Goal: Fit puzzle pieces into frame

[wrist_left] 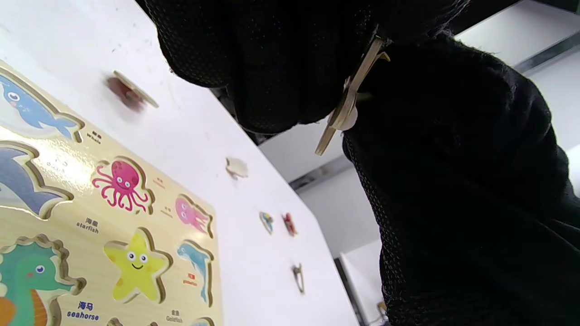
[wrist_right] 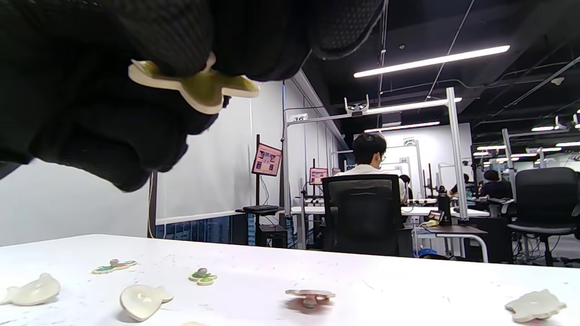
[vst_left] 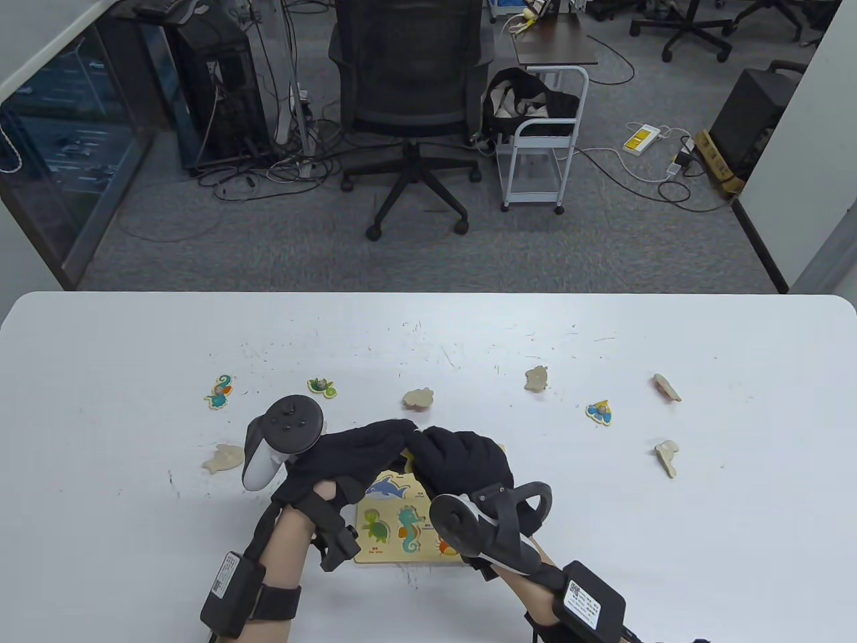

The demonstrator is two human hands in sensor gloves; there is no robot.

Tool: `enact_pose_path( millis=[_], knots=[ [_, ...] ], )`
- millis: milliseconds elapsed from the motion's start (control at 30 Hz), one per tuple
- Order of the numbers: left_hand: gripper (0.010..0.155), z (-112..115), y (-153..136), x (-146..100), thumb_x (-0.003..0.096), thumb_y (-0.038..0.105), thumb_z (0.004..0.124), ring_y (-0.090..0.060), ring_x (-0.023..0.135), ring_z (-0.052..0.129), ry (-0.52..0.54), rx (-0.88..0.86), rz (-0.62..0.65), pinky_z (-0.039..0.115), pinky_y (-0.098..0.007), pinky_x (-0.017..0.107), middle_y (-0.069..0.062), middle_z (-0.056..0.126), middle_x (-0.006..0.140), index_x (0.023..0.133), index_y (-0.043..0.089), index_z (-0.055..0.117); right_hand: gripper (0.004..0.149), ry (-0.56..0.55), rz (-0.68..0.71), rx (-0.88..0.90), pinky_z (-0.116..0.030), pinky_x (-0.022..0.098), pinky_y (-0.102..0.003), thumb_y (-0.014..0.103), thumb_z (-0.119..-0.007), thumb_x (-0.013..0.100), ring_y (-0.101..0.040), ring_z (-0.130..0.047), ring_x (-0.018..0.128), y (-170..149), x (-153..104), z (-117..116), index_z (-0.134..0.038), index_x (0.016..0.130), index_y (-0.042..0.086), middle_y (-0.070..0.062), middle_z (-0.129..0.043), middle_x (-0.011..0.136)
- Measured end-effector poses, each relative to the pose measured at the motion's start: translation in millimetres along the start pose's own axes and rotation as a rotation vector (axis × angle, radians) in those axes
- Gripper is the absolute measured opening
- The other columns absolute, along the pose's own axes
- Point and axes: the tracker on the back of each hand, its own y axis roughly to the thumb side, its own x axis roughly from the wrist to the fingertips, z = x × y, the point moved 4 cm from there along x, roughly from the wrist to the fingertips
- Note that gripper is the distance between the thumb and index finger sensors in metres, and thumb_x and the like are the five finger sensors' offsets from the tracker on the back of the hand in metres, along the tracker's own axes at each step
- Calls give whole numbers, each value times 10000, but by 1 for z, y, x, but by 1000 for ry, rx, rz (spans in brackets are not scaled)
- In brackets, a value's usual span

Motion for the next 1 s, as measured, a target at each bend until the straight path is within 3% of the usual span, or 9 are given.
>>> enact_pose_path(
  millis=[133, 400, 633, 1000],
  knots=[
    [589, -10, 4, -7, 563, 583, 680, -219, 864, 977, 82, 88, -7, 778, -450, 699, 14, 959, 987, 1072, 288, 717, 456, 11, -4, 2, -760, 612, -398, 431, -887, 436, -143, -920, 686, -2, 1, 0, -756, 872, 398, 121, -867, 876],
    [616, -42, 22, -33, 543, 610, 684, -249, 967, 897, 395, 614, -84, 732, -487, 747, 15, 876, 1082, 1091, 327, 682, 452, 87, -18, -66, -764, 606, -402, 422, -886, 437, -148, -927, 683, -8, 4, -2, -765, 872, 392, 115, -875, 875],
    [637, -55, 32, -50, 531, 633, 653, -256, 1045, 820, 537, 1019, -181, 685, -518, 785, 28, 808, 1145, 1109, 366, 641, 448, 259, -45, -122, -770, 598, -405, 420, -886, 438, -152, -934, 675, -25, 5, -16, -775, 871, 385, 108, -885, 870],
    [689, -63, 24, -55, 527, 646, 642, -299, 1139, 661, 545, 1055, -244, 578, -576, 825, 6, 680, 1229, 1151, 367, 555, 447, 495, -70, -188, -772, 594, -404, 421, -887, 433, -150, -938, 668, -40, -1, -78, -780, 866, 387, 107, -891, 862]
  ],
)
